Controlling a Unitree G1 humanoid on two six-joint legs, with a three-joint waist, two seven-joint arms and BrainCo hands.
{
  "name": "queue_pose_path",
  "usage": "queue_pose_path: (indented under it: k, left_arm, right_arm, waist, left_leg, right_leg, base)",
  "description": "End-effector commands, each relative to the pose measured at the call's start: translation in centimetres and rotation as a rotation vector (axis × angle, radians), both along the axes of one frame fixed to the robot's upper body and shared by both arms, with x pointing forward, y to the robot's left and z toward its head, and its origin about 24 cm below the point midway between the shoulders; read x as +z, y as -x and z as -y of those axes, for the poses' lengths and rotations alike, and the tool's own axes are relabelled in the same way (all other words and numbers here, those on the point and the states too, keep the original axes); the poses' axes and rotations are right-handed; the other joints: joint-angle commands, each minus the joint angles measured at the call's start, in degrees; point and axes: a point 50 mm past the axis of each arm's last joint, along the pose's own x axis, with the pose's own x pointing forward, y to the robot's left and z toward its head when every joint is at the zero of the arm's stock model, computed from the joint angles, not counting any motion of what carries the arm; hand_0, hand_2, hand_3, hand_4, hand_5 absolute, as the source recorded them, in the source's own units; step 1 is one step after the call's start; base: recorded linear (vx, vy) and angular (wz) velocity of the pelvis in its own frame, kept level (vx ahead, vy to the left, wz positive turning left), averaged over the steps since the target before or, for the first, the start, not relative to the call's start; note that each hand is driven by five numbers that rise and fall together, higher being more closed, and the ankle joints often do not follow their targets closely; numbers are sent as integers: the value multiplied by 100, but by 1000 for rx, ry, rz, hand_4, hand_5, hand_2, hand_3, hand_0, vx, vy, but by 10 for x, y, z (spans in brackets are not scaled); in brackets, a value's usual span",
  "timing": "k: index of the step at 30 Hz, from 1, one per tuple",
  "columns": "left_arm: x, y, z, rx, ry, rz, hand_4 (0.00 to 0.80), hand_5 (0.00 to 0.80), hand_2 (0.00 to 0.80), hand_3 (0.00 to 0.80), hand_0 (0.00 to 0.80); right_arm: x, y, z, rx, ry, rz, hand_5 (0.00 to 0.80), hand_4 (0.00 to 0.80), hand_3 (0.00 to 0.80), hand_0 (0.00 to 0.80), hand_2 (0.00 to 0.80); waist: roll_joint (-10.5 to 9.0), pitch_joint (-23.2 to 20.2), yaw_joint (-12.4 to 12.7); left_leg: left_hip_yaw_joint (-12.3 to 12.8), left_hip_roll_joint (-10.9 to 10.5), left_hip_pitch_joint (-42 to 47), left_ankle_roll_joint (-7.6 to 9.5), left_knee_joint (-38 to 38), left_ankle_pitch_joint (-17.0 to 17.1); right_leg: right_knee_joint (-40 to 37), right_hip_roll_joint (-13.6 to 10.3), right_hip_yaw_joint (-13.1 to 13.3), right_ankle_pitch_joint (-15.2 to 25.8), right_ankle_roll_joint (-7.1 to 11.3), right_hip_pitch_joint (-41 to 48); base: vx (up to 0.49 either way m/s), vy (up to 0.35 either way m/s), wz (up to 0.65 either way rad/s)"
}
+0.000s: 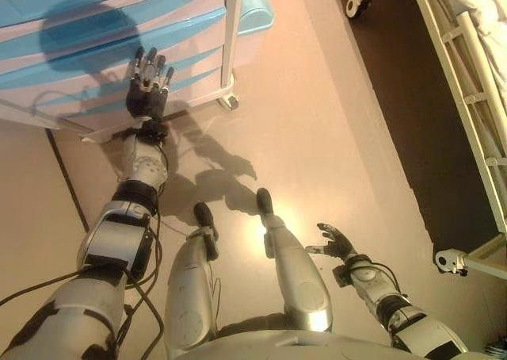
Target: Open the drawer and pick up the medicine
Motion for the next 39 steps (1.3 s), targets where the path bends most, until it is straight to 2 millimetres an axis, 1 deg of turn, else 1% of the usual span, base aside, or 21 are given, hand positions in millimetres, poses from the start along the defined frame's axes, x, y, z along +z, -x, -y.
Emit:
queue_pose_path:
  k: [1, 3, 4, 8, 9, 11, 13, 15, 19, 22, 24, 25, 30, 34, 37, 39]
  left_arm:
    - [55, 5, -21, 25, 69, 274, 0, 0, 0, 0, 0]
    - [67, 7, -27, 27, 102, 326, 0, 0, 0, 0, 0]
    - [69, 7, -28, 27, 110, 337, 0, 0, 0, 0, 0]
    - [89, 12, -35, 4, 184, 460, 0, 0, 0, 0, 0]
    - [90, 12, -35, -7, 199, 481, 0, 0, 0, 0, 0]
    - [92, 12, -35, -49, 259, 499, 0, 0, 0, 0, 0]
    - [92, 12, -36, -39, 244, 466, 0, 0, 0, 0, 0]
    - [86, 9, -34, 12, 173, 381, 0, 0, 0, 0, 0]
    - [67, 4, -32, 84, 31, 184, 0, 0, 0, 0, 0]
    - [46, 1, -31, 104, -84, 33, 0, 0, 0, 0, 0]
    - [35, 0, -31, 91, -117, -42, 0, 0, 0, 0, 0]
    - [25, -1, -29, 90, -161, -100, 0, 0, 0, 0, 0]
    - [-12, 0, -26, 51, -229, -281, 0, 0, 0, 0, 0]
    - [-31, 3, -27, 50, -216, -349, 0, 0, 0, 0, 0]
    - [-36, 6, -29, 56, -174, -343, 0, 0, 0, 0, 0]
    - [-34, 7, -32, 59, -144, -309, 0, 0, 0, 0, 0]
  right_arm:
    - [-12, 29, 6, 51, 24, -52, 0, 0, 0, 0, 0]
    - [-12, 30, 6, 56, 22, -52, 0, 0, 0, 0, 0]
    - [-12, 30, 5, 56, 21, -52, 0, 0, 0, 0, 0]
    - [-12, 30, 3, 58, 13, -53, 0, 0, 0, 0, 0]
    - [-12, 29, 3, 56, 11, -52, 0, 0, 0, 0, 0]
    - [-12, 30, 2, 60, 6, -54, 0, 0, 0, 0, 0]
    - [-12, 29, 2, 60, 1, -55, 0, 0, 0, 0, 0]
    - [-11, 26, 1, 57, -7, -53, 0, 0, 0, 0, 0]
    - [-8, 22, 1, 44, -11, -40, 0, 0, 0, 0, 0]
    - [-5, 18, 1, 31, -20, -26, 0, 0, 0, 0, 0]
    - [-4, 17, 1, 24, -24, -22, 0, 0, 0, 0, 0]
    - [-4, 16, 1, 20, -27, -22, 0, 0, 0, 0, 0]
    - [-4, 16, -1, 14, -35, -21, 0, 0, 0, 0, 0]
    - [-5, 18, -3, 13, -39, -23, 0, 0, 0, 0, 0]
    - [-6, 20, -5, 20, -37, -30, 0, 0, 0, 0, 0]
    - [-7, 22, -5, 21, -37, -33, 0, 0, 0, 0, 0]
  waist:
    - [22, -151, 15]
    - [5, -154, 15]
    - [0, -152, 15]
    - [-17, -154, 30]
    - [-77, -129, 9]
    - [-76, -132, 32]
    - [-78, -128, 49]
    - [-79, -119, 70]
    - [-35, -78, 115]
    - [-19, -49, 167]
    - [-19, -49, 190]
    - [-21, -49, 203]
    - [-17, -49, 238]
    - [-30, -49, 225]
    - [-49, -49, 217]
    - [-54, -49, 212]
  left_leg:
    - [131, -442, 333, 129, -36, -928]
    - [136, -427, 333, 127, -22, -944]
    - [136, -423, 328, 124, -15, -946]
    - [112, -410, 308, 118, 21, -975]
    - [190, -421, 245, 125, 26, -809]
    - [157, -436, 272, 125, -10, -804]
    - [139, -442, 302, 127, -59, -789]
    - [126, -458, 303, 118, -121, -738]
    - [71, -512, 358, 130, -250, -679]
    - [33, -534, 348, 134, -305, -631]
    - [11, -544, 350, 137, -348, -606]
    - [-2, -550, 354, 135, -374, -587]
    - [-45, -580, 350, 141, -430, -537]
    - [-51, -580, 339, 144, -424, -535]
    - [-55, -579, 358, 139, -435, -532]
    - [-54, -572, 361, 136, -437, -529]
  right_leg:
    - [264, 40, -119, 35, 29, -427]
    - [267, 38, -125, 34, 32, -425]
    - [271, 40, -128, 31, 32, -426]
    - [300, 50, -147, 15, 30, -444]
    - [278, 18, -150, 147, -4, -495]
    - [278, 26, -152, 141, 1, -478]
    - [277, 44, -159, 131, -1, -460]
    - [251, 41, -176, 154, -2, -465]
    - [201, 28, -231, 168, 3, -434]
    - [172, 16, -288, 180, 17, -423]
    - [155, 11, -314, 187, 24, -412]
    - [150, 22, -321, 190, 27, -409]
    - [149, 18, -372, 202, 36, -414]
    - [174, 21, -379, 193, 31, -441]
    - [187, 35, -376, 192, 31, -443]
    - [198, 39, -380, 191, 29, -448]
  base:
    - [0, 0, 0]
    - [0, 0, 0]
    - [21, -1, -5]
    - [-20, -15, 0]
    - [-74, -66, 0]
    - [-18, -50, -1]
    - [23, -32, -5]
    - [0, -12, 3]
    - [-1, -11, 6]
    - [-7, -31, 15]
    - [-7, -35, 4]
    - [1, -35, 6]
    - [2, -12, 2]
    - [0, 0, 0]
    - [11, -5, 2]
    - [0, 0, 0]
